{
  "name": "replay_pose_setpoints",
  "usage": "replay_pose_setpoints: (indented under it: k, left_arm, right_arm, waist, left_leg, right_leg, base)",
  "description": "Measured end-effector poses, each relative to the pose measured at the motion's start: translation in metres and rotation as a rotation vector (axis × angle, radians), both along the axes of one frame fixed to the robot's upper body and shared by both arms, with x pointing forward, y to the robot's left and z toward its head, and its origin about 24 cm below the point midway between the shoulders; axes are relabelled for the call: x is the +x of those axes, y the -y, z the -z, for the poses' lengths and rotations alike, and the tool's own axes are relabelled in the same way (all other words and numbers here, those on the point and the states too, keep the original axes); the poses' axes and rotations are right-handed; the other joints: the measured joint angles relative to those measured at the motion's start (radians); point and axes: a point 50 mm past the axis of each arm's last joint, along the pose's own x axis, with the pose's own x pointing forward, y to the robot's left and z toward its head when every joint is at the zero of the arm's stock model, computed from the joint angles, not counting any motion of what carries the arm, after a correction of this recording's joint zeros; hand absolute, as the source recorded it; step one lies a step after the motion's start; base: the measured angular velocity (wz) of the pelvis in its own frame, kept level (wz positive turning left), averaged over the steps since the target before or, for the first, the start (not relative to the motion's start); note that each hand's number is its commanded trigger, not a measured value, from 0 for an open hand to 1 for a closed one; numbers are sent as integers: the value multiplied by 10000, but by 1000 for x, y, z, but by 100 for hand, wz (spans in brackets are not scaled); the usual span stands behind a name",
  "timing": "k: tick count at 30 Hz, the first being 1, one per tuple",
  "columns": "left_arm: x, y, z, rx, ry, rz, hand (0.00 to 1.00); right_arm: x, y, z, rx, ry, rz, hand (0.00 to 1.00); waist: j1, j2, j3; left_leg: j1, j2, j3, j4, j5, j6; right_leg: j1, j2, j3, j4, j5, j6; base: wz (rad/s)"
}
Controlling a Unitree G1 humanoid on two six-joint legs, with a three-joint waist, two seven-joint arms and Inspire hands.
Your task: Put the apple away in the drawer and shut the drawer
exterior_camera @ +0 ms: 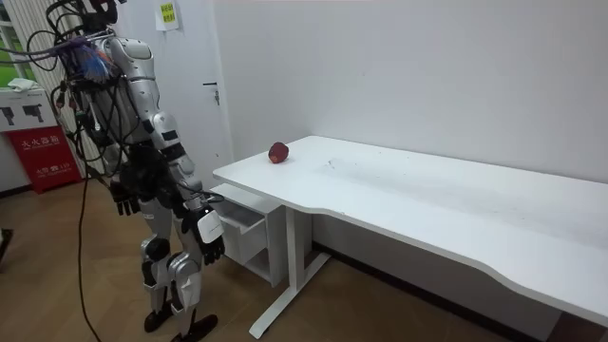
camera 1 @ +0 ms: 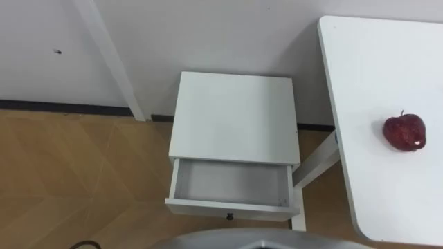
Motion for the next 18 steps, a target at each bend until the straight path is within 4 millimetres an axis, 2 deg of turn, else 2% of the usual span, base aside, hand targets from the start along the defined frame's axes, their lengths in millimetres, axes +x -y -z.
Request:
replay_pose_setpoints:
  k: [9,12,14,18]
  left_arm:
    - [-1,2,0,-52,-46,105,0]
    - [2,3,1,-22,-22,-25,0]
    - [-1,3,1,54,-74,-90,0]
    - [-2,-2,0,257,51,-708,0]
  right_arm:
    - [-2,0,0,6,-71,199,0]
    - [-5,1,0,-238,59,1167,0]
    - [-9,3,-1,-542,133,2444,0]
    - [-21,9,-3,-1203,1042,7806,0]
  waist:
    - [-7,79,1]
    - [-22,117,-15]
    - [-19,146,-14]
    - [-233,188,10]
  left_leg:
    - [-11,0,6,17,0,0]
    - [-1,4,17,15,0,0]
    - [11,4,38,11,1,0]
    - [27,5,33,-19,0,1]
  right_leg:
    - [-12,-2,-1,0,0,0]
    - [5,-1,54,-5,0,0]
    - [21,-2,46,-3,0,0]
    - [18,0,71,-18,0,0]
  base:
    - [0]
    - [0]
    - [0]
    - [-2]
